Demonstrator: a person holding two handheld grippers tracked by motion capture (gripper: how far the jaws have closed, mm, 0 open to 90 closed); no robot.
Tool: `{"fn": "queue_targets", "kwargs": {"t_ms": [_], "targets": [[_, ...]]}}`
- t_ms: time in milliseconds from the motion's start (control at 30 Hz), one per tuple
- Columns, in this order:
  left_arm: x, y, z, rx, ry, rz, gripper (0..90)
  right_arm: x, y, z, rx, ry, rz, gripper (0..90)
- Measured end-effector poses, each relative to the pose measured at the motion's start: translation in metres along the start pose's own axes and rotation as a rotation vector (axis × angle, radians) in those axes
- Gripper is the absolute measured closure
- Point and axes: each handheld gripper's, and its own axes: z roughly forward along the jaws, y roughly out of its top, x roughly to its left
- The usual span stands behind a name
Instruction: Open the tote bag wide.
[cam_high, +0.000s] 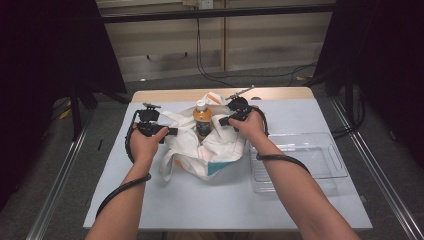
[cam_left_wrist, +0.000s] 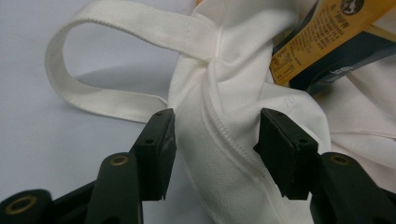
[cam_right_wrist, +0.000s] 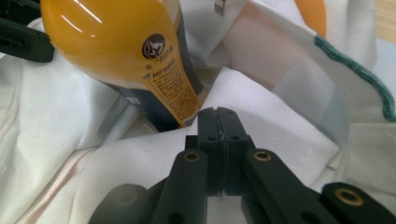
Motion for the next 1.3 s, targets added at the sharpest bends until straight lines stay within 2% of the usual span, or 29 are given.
{"fn": "queue_targets", "kwargs": {"t_ms": [133, 233, 333, 500, 700, 733, 767, 933, 967, 1133, 1200, 1233, 1267, 1300], "targets": [[-0.001, 0.000, 0.004, 0.023, 0.013, 0.012, 53.5, -0.001, -0.002, 0.004, 0.001, 0.002, -0.003, 90.0], [-0.002, 0.001, 0.010, 0.058, 0.026, 0.032, 59.1, -0.003, -0.005, 0.006, 0.010, 0.000, 0.002, 90.0], [-0.001, 0.000, 0.013, 0.066, 0.035, 0.035, 62.3, -0.004, -0.006, 0.007, 0.023, -0.008, 0.000, 90.0], [0.000, -0.004, 0.021, 0.066, 0.045, -0.008, 66.1, -0.008, -0.007, 0.012, 0.036, 0.004, 0.016, 90.0], [0.004, -0.008, 0.027, 0.086, 0.043, -0.020, 68.7, -0.012, -0.009, 0.015, 0.043, 0.016, 0.026, 90.0], [0.004, -0.008, 0.027, 0.099, 0.053, 0.004, 69.7, -0.012, -0.009, 0.015, 0.045, 0.015, 0.031, 90.0], [0.004, -0.008, 0.028, 0.098, 0.056, -0.002, 70.1, -0.012, -0.009, 0.015, 0.044, 0.016, 0.032, 90.0], [0.004, -0.008, 0.028, 0.109, 0.062, 0.008, 70.9, -0.013, -0.010, 0.015, 0.064, 0.000, 0.042, 90.0], [0.004, -0.009, 0.029, 0.105, 0.058, -0.005, 71.0, -0.013, -0.011, 0.015, 0.068, -0.007, 0.040, 90.0], [0.003, -0.010, 0.027, 0.089, 0.058, -0.005, 70.6, -0.014, -0.011, 0.013, 0.068, -0.009, 0.043, 90.0], [0.002, -0.010, 0.026, 0.075, 0.057, -0.021, 69.1, -0.014, -0.011, 0.012, 0.063, -0.010, 0.037, 90.0], [0.003, -0.009, 0.022, 0.079, 0.056, -0.004, 67.8, -0.014, -0.010, 0.008, 0.056, -0.016, 0.037, 90.0], [0.003, -0.009, 0.022, 0.079, 0.056, -0.004, 65.1, -0.014, -0.010, 0.008, 0.056, -0.016, 0.037, 90.0], [0.002, -0.008, 0.020, 0.062, 0.065, 0.004, 63.1, -0.014, -0.010, 0.005, 0.040, -0.013, 0.027, 90.0]]}}
